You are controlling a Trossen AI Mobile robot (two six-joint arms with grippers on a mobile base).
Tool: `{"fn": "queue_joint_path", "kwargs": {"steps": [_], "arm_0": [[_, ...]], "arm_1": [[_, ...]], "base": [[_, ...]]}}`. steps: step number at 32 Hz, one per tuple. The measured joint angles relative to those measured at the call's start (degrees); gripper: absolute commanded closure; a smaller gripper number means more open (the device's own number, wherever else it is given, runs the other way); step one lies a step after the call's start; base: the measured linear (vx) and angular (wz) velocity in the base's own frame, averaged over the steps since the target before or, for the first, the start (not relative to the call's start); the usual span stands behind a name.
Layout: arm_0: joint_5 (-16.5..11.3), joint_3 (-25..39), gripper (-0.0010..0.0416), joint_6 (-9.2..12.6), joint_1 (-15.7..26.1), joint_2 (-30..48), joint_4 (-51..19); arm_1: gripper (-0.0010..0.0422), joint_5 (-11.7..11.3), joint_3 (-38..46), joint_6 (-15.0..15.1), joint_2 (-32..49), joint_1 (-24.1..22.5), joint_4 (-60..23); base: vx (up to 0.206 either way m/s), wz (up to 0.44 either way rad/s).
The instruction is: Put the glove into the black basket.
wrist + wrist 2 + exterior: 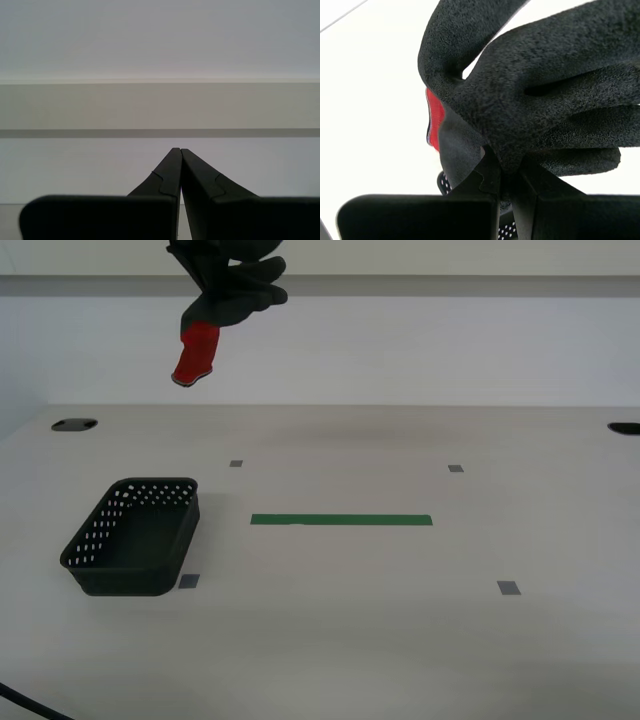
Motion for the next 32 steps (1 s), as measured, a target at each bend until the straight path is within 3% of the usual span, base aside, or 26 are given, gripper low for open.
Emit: {"fn": "queue_joint_path", "kwargs": {"steps": [1,4,8,16,20,24,32], "arm_0": [[0.02,0.0,0.0405,0.0,0.04,0.0,0.0],[0.02,0.0,0.0405,0.0,0.02,0.0,-0.09],[0.02,0.0,0.0405,0.0,0.02,0.0,-0.24],[0.02,0.0,0.0405,0.0,0.04,0.0,-0.31],[0.02,0.0,0.0405,0.0,0.0,0.0,-0.24],[0.02,0.0,0.0405,0.0,0.0,0.0,-0.26],[0.02,0.0,0.0405,0.0,0.04,0.0,-0.57]], "arm_1": [[0.0414,1.18,0.04,0.22,-0.72,0.98,0.24],[0.0414,0.85,0.17,0.39,-3.08,3.8,-1.7],[0.0414,3.08,0.04,0.81,-5.2,5.79,-6.43],[0.0414,3.45,-3.56,0.98,-9.2,6.71,-11.15],[0.0414,6.27,-16.39,1.2,-15.13,8.5,-6.08],[0.0414,8.7,-38.56,1.18,-23.17,11.87,5.09],[0.0412,9.01,-58.84,1.16,-23.69,12.98,22.25]], "base": [[0.0,0.0],[0.0,0.0],[0.0,0.0],[0.0,0.0],[0.0,0.0],[0.0,0.0],[0.0,0.0]]}}
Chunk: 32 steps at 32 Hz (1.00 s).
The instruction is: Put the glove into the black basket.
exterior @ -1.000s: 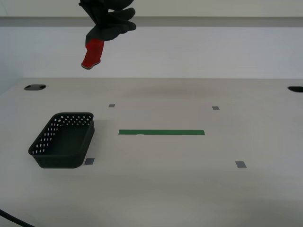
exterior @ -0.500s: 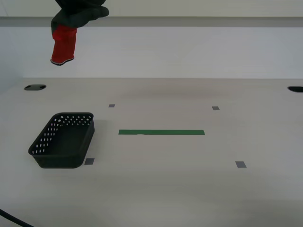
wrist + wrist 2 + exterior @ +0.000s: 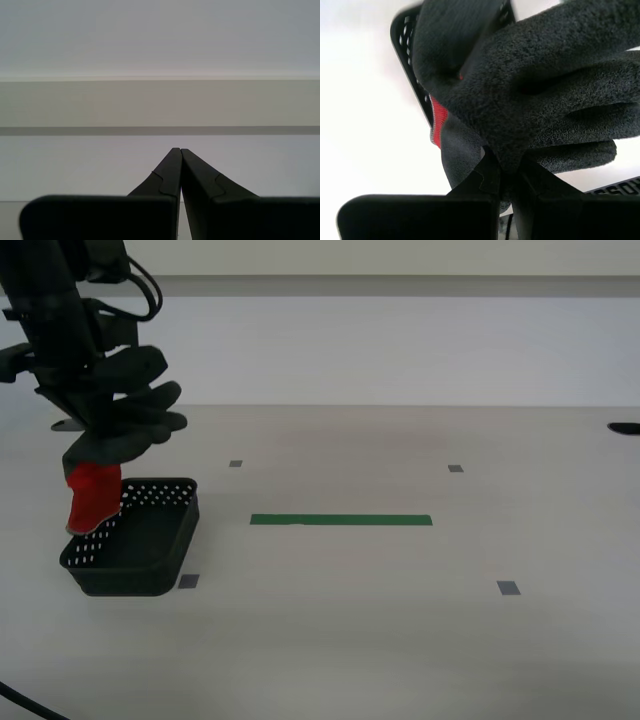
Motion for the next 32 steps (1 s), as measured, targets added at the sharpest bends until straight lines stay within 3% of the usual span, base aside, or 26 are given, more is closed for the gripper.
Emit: {"fn": "queue_joint_path", "kwargs": {"steps": [8,13,14,18,29,31,32], "arm_0": [[-0.02,0.0,0.0405,0.0,-0.07,0.0,-0.42],[-0.02,0.0,0.0405,0.0,0.0,0.0,-0.42],[-0.02,0.0,0.0405,0.0,-0.02,0.0,-0.42],[-0.02,0.0,0.0405,0.0,-0.07,0.0,-0.39],[-0.02,0.0,0.0405,0.0,-0.02,0.0,-0.42],[-0.02,0.0,0.0405,0.0,0.0,0.0,-0.42],[-0.02,0.0,0.0405,0.0,0.0,0.0,-0.42]], "arm_1": [[0.0402,0.26,-2.05,-0.76,0.04,0.31,1.75],[0.0319,0.26,-2.01,-1.68,0.07,0.42,1.51],[0.0283,0.26,-2.01,-2.8,0.09,0.48,1.44],[0.0256,0.26,-2.01,-3.19,0.09,0.57,1.05],[0.0258,0.26,-2.01,-4.28,0.09,0.66,0.85],[0.0272,0.26,-2.01,-4.28,0.09,0.66,0.83],[0.0317,0.26,-2.01,-4.28,0.09,0.66,0.68]], "base": [[0.0,0.0],[0.0,0.0],[0.0,0.0],[0.0,0.0],[0.0,0.0],[0.0,0.0],[0.0,0.0]]}}
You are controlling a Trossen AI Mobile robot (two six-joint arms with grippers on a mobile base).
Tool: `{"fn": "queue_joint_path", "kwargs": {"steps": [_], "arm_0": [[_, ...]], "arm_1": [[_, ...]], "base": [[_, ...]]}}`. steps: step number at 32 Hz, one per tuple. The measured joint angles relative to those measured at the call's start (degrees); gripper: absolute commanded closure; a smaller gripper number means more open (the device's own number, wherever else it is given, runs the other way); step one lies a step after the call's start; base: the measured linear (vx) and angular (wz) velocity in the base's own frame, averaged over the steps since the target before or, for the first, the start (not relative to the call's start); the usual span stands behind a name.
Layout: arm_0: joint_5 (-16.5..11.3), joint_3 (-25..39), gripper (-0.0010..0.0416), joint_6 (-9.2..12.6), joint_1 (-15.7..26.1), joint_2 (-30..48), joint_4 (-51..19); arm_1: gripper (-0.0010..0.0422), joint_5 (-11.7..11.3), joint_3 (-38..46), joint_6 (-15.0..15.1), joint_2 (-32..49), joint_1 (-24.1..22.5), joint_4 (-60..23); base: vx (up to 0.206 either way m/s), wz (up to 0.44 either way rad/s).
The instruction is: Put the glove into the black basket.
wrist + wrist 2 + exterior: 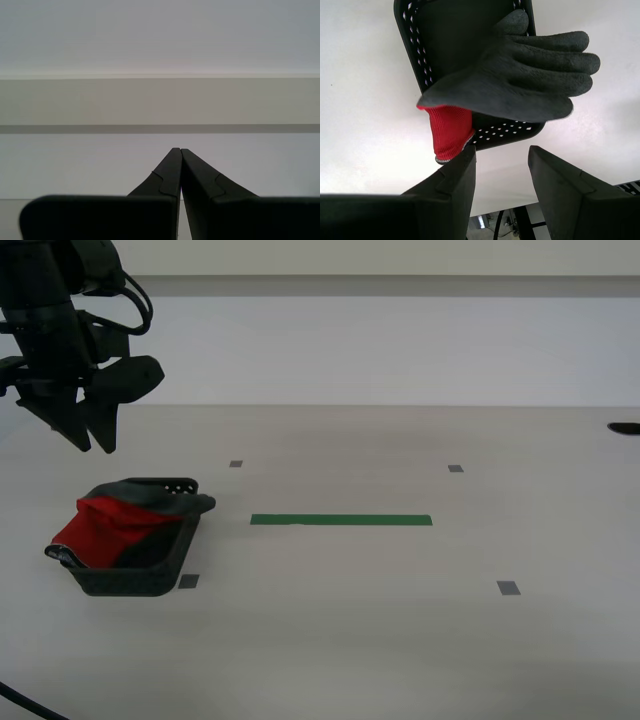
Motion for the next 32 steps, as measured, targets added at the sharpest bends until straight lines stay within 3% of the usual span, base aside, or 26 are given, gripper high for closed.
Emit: {"fn": "queue_joint_path", "kwargs": {"steps": [4,7,32], "arm_0": [[0.0,0.0,0.0405,0.0,-0.02,0.0,0.0],[0.0,0.0,0.0405,0.0,0.0,0.0,0.0],[0.0,0.0,0.0405,0.0,-0.02,0.0,0.0]], "arm_1": [[0.0406,0.0,0.0,0.02,0.0,0.0,0.02],[0.0415,0.0,0.0,0.02,0.0,0.0,0.04],[0.0408,0.0,0.0,0.02,0.0,0.0,0.68]], "base": [[0.0,0.0],[0.0,0.0],[0.0,0.0]]}}
